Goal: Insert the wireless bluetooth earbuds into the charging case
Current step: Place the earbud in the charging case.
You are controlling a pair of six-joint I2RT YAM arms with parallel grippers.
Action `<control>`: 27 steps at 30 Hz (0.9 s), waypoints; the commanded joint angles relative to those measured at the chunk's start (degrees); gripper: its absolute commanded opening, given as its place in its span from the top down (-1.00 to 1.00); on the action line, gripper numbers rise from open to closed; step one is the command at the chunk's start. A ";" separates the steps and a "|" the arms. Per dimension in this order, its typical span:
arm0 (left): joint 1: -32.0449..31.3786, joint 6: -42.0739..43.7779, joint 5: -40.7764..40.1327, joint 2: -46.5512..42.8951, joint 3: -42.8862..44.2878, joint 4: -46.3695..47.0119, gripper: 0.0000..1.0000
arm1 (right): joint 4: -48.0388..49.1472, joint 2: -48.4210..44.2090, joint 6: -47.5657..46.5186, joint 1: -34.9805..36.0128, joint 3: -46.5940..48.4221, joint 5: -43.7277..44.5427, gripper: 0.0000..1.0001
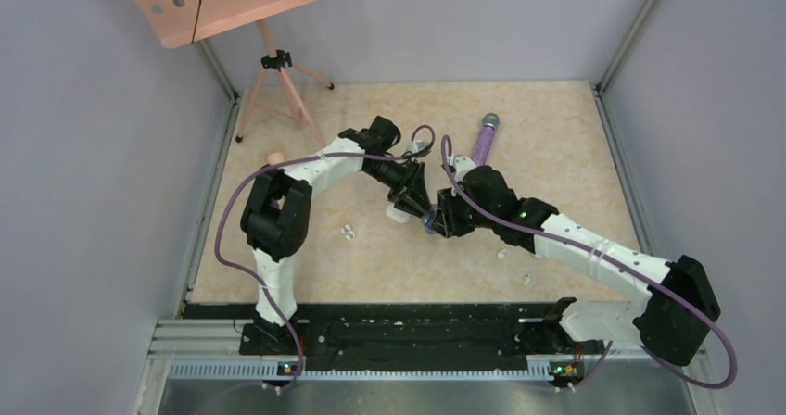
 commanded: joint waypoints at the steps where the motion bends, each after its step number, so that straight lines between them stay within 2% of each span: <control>1: -0.25 5.61 3.57 1.46 4.23 -3.64 1.00 | -0.55 -1.45 -1.71 0.99 1.78 -0.53 0.37; 16: -0.66 6.16 3.35 3.43 4.73 -4.60 1.00 | 1.04 -1.72 -0.50 1.14 0.63 1.67 0.41; 27: -0.67 5.10 4.13 3.75 4.71 -3.91 1.00 | 2.95 -0.18 -0.21 1.35 0.26 -0.99 0.41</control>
